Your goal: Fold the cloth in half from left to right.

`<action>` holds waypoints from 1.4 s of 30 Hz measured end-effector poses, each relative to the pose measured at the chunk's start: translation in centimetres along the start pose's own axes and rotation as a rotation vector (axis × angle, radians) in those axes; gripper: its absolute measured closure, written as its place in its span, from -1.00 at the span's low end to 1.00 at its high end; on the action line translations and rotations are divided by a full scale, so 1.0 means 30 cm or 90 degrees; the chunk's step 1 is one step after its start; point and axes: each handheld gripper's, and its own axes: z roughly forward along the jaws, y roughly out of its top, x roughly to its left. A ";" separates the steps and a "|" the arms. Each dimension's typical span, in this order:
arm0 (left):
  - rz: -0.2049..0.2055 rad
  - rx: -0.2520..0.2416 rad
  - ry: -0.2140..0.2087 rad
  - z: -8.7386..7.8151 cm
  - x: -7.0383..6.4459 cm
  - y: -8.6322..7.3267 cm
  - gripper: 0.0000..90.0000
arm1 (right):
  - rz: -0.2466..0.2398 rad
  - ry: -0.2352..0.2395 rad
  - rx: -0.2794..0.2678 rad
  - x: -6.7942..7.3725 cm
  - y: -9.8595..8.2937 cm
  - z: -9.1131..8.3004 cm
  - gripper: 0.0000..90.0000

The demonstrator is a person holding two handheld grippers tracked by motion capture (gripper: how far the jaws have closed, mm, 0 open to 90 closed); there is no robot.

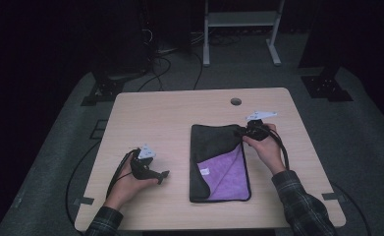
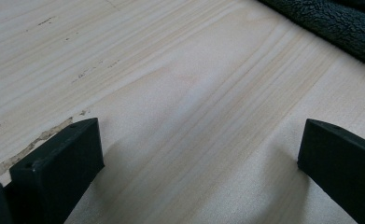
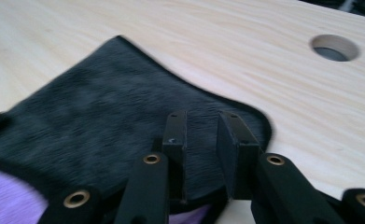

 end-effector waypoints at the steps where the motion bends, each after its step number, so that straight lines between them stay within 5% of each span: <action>1: 0.000 0.000 0.000 0.000 0.000 0.000 -1.00 | -0.003 0.002 0.000 0.012 0.000 -0.003 0.58; 18: -0.001 0.000 0.000 0.000 0.000 0.000 -1.00 | -0.047 0.124 0.031 0.226 -0.030 0.024 0.02; 28: 0.000 0.000 0.000 0.000 0.000 0.000 -1.00 | -0.078 0.191 0.033 0.361 -0.035 0.077 -0.03; 35: 0.000 0.000 0.000 0.000 0.000 0.000 -1.00 | -0.098 0.202 0.044 0.407 -0.047 0.112 -0.04; 42: 0.002 0.000 0.000 0.000 0.001 0.000 -1.00 | -0.142 0.178 0.065 0.433 -0.075 0.149 0.02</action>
